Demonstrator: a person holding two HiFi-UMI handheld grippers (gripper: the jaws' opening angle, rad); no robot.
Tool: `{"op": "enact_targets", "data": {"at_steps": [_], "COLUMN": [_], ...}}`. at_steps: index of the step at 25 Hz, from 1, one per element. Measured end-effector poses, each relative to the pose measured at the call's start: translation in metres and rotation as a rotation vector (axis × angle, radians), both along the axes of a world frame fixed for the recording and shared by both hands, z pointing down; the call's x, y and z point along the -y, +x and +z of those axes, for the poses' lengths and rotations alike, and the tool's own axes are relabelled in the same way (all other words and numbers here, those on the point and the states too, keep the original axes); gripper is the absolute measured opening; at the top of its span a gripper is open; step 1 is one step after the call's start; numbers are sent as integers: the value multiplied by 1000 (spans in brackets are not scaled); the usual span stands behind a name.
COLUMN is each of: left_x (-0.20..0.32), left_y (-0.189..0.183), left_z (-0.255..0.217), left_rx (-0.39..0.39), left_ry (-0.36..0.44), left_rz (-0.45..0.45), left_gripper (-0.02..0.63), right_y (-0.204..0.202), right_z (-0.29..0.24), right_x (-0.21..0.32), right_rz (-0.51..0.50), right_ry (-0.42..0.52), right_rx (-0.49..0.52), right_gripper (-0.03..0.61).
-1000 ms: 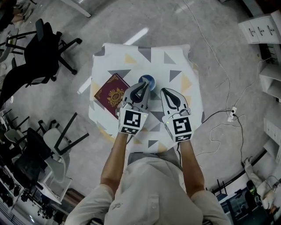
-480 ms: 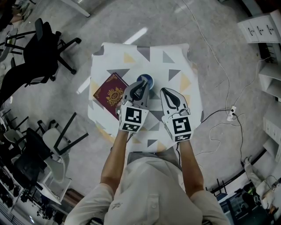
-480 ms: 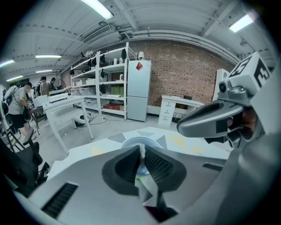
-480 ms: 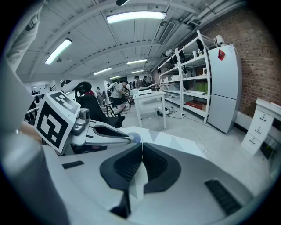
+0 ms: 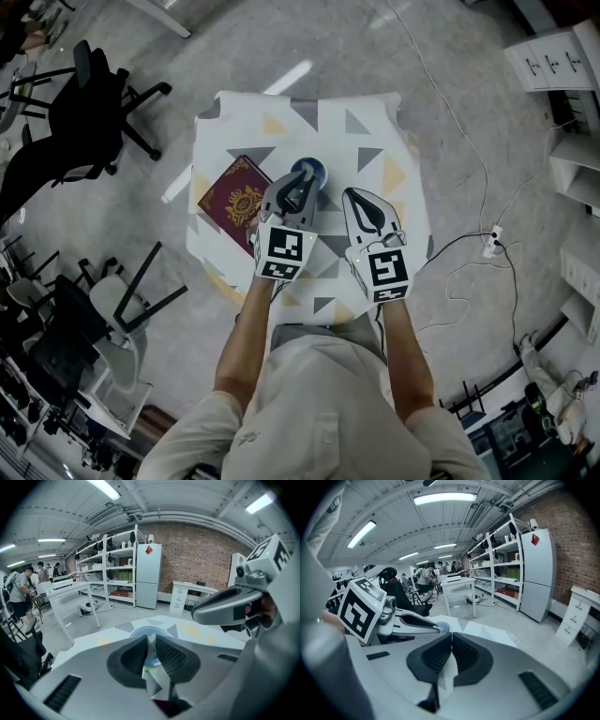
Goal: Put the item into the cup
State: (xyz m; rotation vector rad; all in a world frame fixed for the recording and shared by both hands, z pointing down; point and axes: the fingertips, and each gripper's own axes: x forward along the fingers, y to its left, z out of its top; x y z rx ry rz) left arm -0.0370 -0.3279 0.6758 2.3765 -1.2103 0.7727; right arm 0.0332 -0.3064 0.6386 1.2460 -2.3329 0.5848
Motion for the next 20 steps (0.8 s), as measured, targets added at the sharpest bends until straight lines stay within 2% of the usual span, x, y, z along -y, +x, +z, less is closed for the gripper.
{"op": "enact_targets", "data": {"at_steps": [8,20], "left_x": [-2,-5], "left_y": [0,-3], "left_z": [-3,-32], "left_rx": [1,-18], "left_ry": [5,62], "left_rz": [-5,-19], "left_gripper": [87,87], "right_y": [1,1], "right_z": [-3,-21], "right_x": [-3,-7], "right_rz": [5,-4], "right_ry": [5,42], "right_rx": [4,1], "right_gripper": [9,9]}}
